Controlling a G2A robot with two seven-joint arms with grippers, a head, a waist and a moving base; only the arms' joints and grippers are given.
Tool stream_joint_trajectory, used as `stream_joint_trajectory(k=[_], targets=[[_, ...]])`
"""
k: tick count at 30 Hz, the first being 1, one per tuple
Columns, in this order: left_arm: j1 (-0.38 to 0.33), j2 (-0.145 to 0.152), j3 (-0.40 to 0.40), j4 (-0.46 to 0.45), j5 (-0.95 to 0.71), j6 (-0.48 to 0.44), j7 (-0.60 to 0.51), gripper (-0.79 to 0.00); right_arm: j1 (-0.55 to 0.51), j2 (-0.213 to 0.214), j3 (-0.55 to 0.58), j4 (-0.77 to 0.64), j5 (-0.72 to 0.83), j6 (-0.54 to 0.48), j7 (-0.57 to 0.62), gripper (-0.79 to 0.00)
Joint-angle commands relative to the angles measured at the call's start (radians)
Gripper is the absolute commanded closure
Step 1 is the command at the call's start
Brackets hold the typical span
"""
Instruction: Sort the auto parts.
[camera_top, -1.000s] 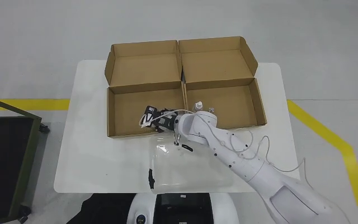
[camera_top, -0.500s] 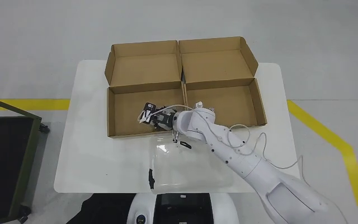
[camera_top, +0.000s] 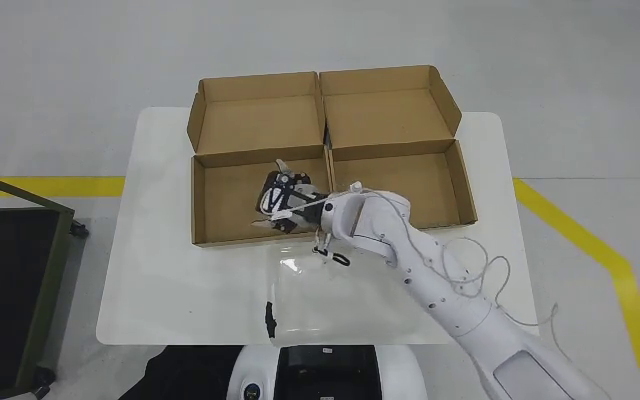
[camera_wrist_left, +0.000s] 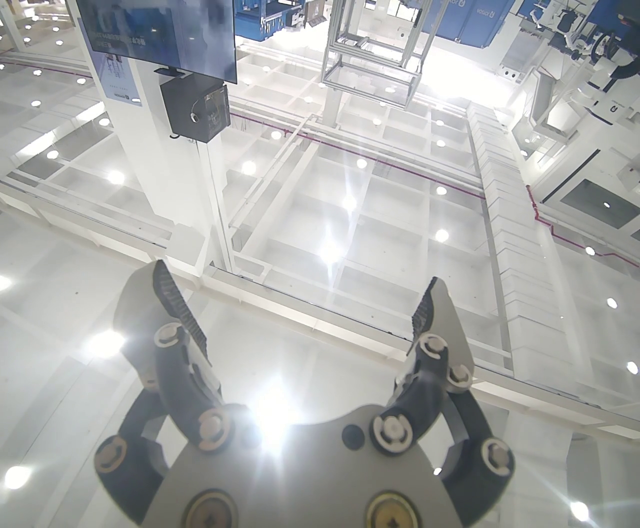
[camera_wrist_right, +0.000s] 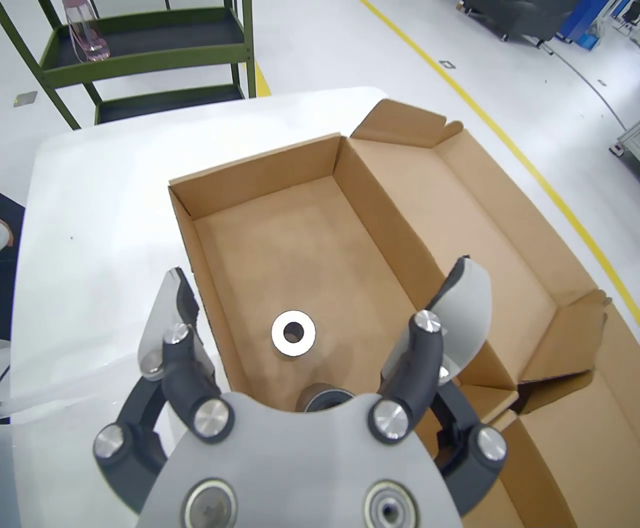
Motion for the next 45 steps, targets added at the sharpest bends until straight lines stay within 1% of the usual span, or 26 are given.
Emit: stream_joint_trajectory(k=[1, 7, 12, 17, 21, 29, 34, 45], targets=[[0.000, 0.000, 0.000, 0.000, 0.000, 0.000, 0.000, -0.785, -0.040, 0.014, 0.043, -0.057, -0.002, -0.013, 0.000, -0.785], [0.000, 0.000, 0.000, 0.000, 0.000, 0.000, 0.000, -0.785, -0.152, 0.048, 0.166, -0.188, -0.004, -0.044, -0.026, -0.785], [0.000, 0.000, 0.000, 0.000, 0.000, 0.000, 0.000, -0.785, -0.257, 0.074, 0.267, -0.297, -0.034, -0.050, -0.058, -0.785], [0.000, 0.000, 0.000, 0.000, 0.000, 0.000, 0.000, -0.785, -0.361, 0.096, 0.374, -0.371, -0.039, -0.050, -0.109, -0.785], [0.000, 0.000, 0.000, 0.000, 0.000, 0.000, 0.000, -0.785, -0.431, 0.108, 0.447, -0.386, -0.047, -0.047, -0.178, -0.785], [0.000, 0.000, 0.000, 0.000, 0.000, 0.000, 0.000, -0.785, -0.550, 0.128, 0.572, -0.363, -0.084, -0.013, -0.313, -0.785], [0.000, 0.000, 0.000, 0.000, 0.000, 0.000, 0.000, -0.785, -0.626, 0.143, 0.673, -0.376, -0.117, -0.009, -0.378, -0.785], [0.000, 0.000, 0.000, 0.000, 0.000, 0.000, 0.000, -0.785, -0.772, 0.163, 0.848, -0.400, -0.099, -0.019, -0.499, -0.785]])
